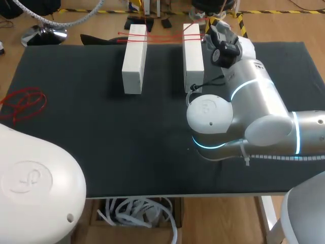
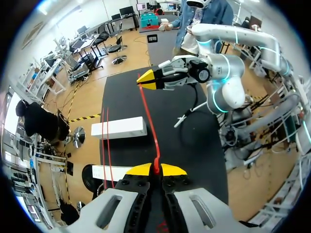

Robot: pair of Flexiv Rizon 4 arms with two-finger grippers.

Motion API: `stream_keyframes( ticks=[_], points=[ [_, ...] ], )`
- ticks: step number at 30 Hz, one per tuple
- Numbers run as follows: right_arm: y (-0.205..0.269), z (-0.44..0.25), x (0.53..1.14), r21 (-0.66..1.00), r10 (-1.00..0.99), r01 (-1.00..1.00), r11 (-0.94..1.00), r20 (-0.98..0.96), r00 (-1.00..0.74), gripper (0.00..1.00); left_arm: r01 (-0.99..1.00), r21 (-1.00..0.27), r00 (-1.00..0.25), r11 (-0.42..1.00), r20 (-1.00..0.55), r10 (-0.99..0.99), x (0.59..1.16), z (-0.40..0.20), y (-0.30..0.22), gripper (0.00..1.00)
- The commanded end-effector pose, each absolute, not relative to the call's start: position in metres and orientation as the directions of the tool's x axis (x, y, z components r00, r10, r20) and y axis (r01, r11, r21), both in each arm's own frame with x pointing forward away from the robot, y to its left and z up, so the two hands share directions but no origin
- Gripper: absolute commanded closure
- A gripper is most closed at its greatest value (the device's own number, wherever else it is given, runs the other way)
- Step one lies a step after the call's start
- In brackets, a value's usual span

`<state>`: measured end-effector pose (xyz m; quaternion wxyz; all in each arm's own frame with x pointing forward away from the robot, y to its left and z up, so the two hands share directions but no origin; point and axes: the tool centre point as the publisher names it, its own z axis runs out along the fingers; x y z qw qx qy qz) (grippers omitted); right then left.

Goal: Grab the tape and strap the tape.

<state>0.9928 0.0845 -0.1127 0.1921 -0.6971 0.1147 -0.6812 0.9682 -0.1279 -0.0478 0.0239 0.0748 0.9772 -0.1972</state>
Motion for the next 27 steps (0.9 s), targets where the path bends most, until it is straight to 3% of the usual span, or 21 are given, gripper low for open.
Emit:
stream_keyframes(
  ticks=[1,4,14,27],
  points=[
    [0.083,-0.11,0.993,-0.422,-0.419,0.101,-0.901,0.907,0.053,1.0,0.155,-0.38,-0.988,0.912,-0.076,0.136,0.968,-0.048,-0.128,1.0],
    [0.084,-0.109,0.994,-0.379,-0.377,0.121,-0.917,0.925,0.043,1.0,0.155,-0.38,-0.988,0.912,-0.076,0.136,0.968,-0.048,-0.128,1.0],
    [0.076,-0.087,0.996,0.143,0.151,0.081,-0.986,0.983,0.106,1.0,0.155,-0.38,-0.988,0.912,-0.076,0.136,0.968,-0.048,-0.128,1.0],
    [0.073,-0.08,0.994,0.165,0.167,0.025,-0.986,0.978,0.128,1.0,0.155,-0.38,-0.988,0.912,-0.076,0.136,0.968,-0.048,-0.128,1.0]
  ],
)
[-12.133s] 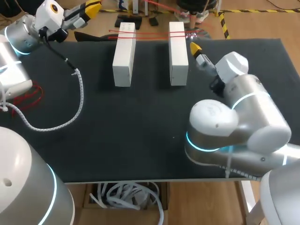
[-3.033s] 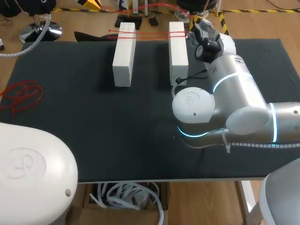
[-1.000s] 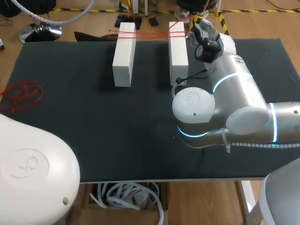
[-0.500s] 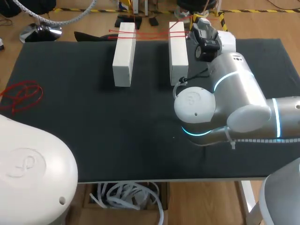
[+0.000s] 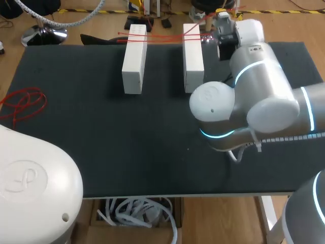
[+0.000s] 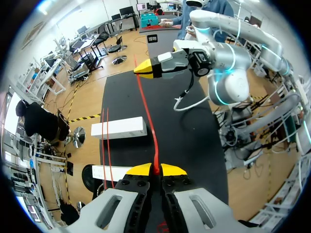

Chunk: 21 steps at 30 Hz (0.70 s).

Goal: Grab the tape and strap the tape.

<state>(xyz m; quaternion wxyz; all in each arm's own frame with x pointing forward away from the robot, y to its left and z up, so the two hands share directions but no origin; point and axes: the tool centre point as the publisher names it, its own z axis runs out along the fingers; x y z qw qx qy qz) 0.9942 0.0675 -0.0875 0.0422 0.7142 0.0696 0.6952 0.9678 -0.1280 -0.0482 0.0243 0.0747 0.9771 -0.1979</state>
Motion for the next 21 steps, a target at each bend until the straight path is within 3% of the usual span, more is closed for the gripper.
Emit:
stream_keyframes(
  ticks=[1,11,15,21],
  points=[
    [0.073,-0.08,0.994,0.165,0.167,0.025,-0.986,0.978,0.128,1.0,0.155,-0.38,-0.988,0.912,-0.076,0.136,0.968,-0.048,-0.128,1.0],
    [0.073,-0.08,0.994,0.165,0.167,0.025,-0.986,0.978,0.128,1.0,0.155,-0.38,-0.988,0.912,-0.076,0.136,0.968,-0.048,-0.128,1.0],
    [0.085,-0.079,0.992,0.562,0.57,0.102,-0.821,0.816,0.094,1.0,0.155,-0.38,-0.988,0.912,-0.076,0.136,0.968,-0.048,-0.128,1.0],
    [0.085,-0.067,0.991,0.857,0.868,0.156,-0.491,0.496,0.002,1.0,0.155,-0.38,-0.988,0.912,-0.076,0.136,0.968,-0.048,-0.128,1.0]
  ],
)
